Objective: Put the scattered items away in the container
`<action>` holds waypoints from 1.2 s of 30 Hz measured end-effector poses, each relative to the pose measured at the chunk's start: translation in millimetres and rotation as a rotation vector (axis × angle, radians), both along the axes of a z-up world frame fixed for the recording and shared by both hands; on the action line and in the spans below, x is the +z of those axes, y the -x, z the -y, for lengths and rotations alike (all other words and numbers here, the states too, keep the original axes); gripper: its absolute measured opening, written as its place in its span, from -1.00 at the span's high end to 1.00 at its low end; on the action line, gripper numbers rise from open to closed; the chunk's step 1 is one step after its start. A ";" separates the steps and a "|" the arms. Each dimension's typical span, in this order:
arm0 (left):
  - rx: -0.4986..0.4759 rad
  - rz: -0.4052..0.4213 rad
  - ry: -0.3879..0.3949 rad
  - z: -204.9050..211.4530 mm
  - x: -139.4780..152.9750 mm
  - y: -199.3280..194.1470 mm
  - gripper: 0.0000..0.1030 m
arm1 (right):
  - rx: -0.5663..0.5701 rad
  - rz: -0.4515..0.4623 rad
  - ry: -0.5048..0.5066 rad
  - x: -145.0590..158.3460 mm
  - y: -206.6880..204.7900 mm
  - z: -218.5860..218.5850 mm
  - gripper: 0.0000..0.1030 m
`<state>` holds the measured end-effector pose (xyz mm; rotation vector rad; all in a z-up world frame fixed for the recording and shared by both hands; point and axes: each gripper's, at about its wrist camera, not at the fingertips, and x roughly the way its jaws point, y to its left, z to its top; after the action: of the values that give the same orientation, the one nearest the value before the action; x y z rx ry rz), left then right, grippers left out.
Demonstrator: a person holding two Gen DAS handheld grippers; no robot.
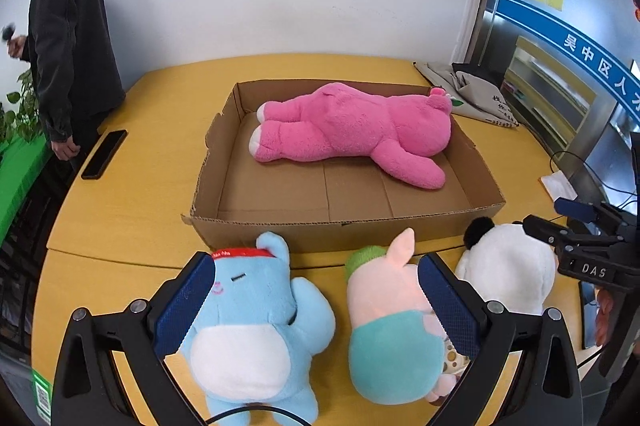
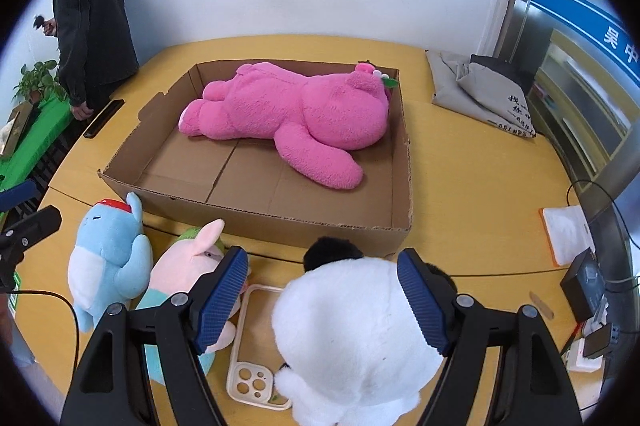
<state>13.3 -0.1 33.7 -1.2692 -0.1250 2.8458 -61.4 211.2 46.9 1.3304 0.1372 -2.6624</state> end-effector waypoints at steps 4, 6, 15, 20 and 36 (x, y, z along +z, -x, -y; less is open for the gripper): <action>0.001 0.005 -0.003 -5.0 -4.3 -4.1 -0.99 | 0.015 -0.019 -0.019 0.3 -9.4 7.5 -0.50; -0.001 0.005 0.003 -8.1 -5.9 -5.5 -0.99 | 0.020 -0.027 -0.020 0.8 -13.2 10.4 -0.50; -0.017 -0.007 -0.007 -17.6 -6.4 -10.7 -0.99 | 0.007 -0.048 -0.016 -1.6 -24.8 17.0 -0.50; -0.024 -0.001 -0.008 -19.1 -8.3 -9.0 -0.99 | 0.008 -0.054 -0.020 0.8 -24.9 17.6 -0.50; -0.014 0.001 -0.015 -9.7 -10.0 -3.6 -0.99 | -0.010 -0.068 -0.015 3.5 -20.0 15.4 -0.50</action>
<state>17.0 9.5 23.8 -1.2636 -0.1364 2.8266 -41.4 195.8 50.4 1.2477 0.1595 -2.7213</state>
